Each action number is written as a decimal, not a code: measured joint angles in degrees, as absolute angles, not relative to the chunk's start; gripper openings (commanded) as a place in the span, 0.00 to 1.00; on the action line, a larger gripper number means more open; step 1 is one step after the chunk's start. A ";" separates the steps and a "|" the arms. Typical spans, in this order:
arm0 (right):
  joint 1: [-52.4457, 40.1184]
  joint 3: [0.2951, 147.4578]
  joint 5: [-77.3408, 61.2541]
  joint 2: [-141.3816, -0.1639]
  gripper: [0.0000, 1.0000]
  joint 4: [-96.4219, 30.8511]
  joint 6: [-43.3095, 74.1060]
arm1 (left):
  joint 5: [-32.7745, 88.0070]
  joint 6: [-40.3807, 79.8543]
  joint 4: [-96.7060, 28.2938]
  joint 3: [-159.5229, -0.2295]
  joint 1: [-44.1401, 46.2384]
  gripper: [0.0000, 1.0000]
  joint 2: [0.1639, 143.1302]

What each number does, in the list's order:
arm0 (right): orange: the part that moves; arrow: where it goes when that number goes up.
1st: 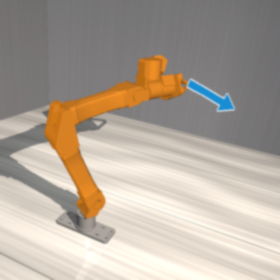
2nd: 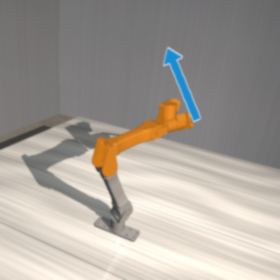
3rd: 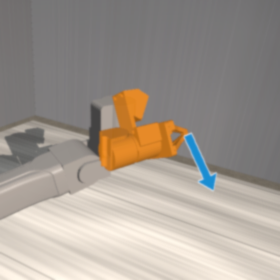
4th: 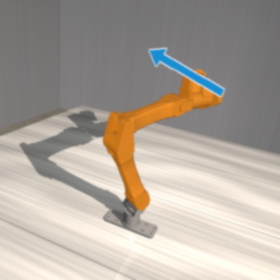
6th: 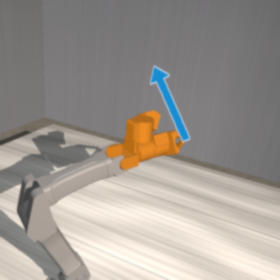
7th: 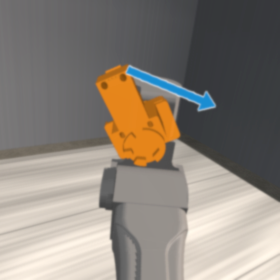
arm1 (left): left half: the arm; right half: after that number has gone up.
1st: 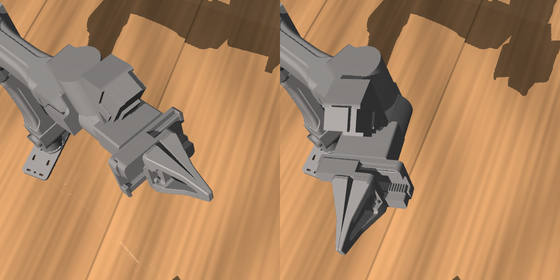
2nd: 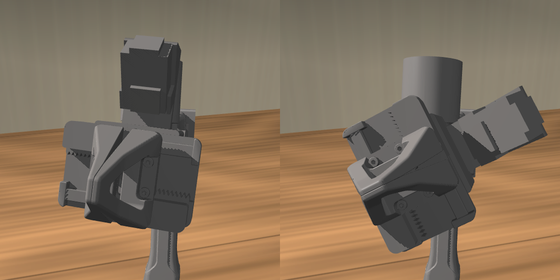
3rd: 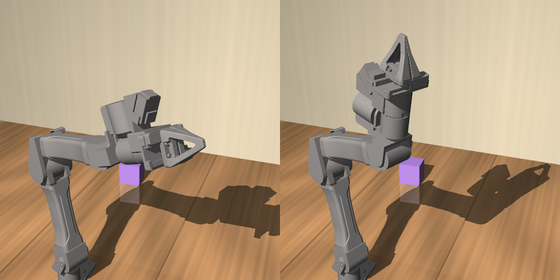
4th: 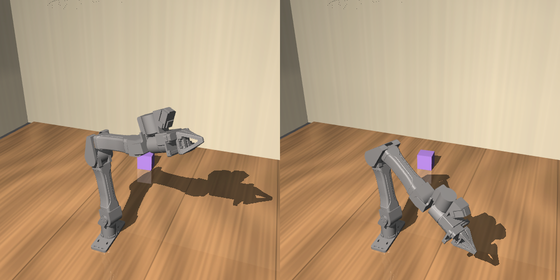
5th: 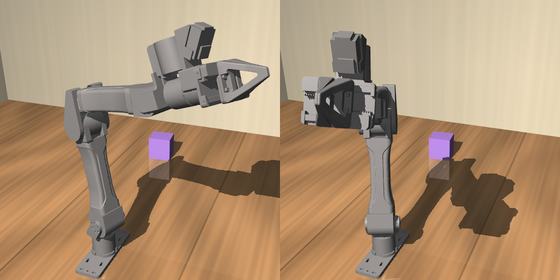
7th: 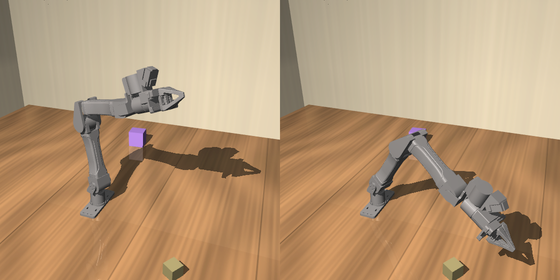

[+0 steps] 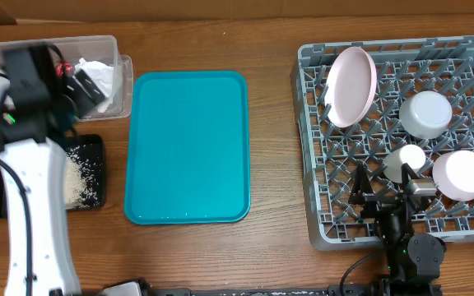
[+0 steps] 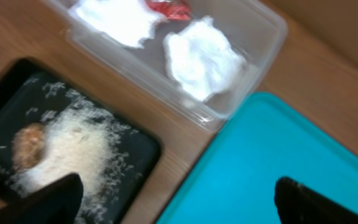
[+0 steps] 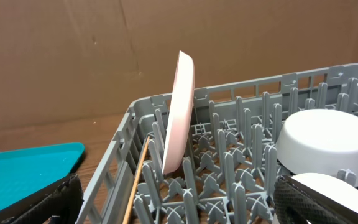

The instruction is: Sort waste into correct bins and load items into the dishwasher

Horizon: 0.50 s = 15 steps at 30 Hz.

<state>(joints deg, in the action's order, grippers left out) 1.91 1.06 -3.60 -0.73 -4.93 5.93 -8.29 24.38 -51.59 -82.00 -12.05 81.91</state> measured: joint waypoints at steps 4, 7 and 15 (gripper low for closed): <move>1.89 1.06 -3.62 -0.73 1.00 -4.97 5.93 | -1.80 20.10 -38.46 -66.35 -10.00 1.00 73.30; 1.91 1.06 -3.57 -0.73 1.00 -4.95 5.93 | 3.42 16.43 -29.08 -55.24 -8.58 1.00 66.15; 1.89 1.06 -3.57 -0.73 1.00 -4.97 5.91 | 8.36 12.86 -10.52 -31.42 -6.61 1.00 49.28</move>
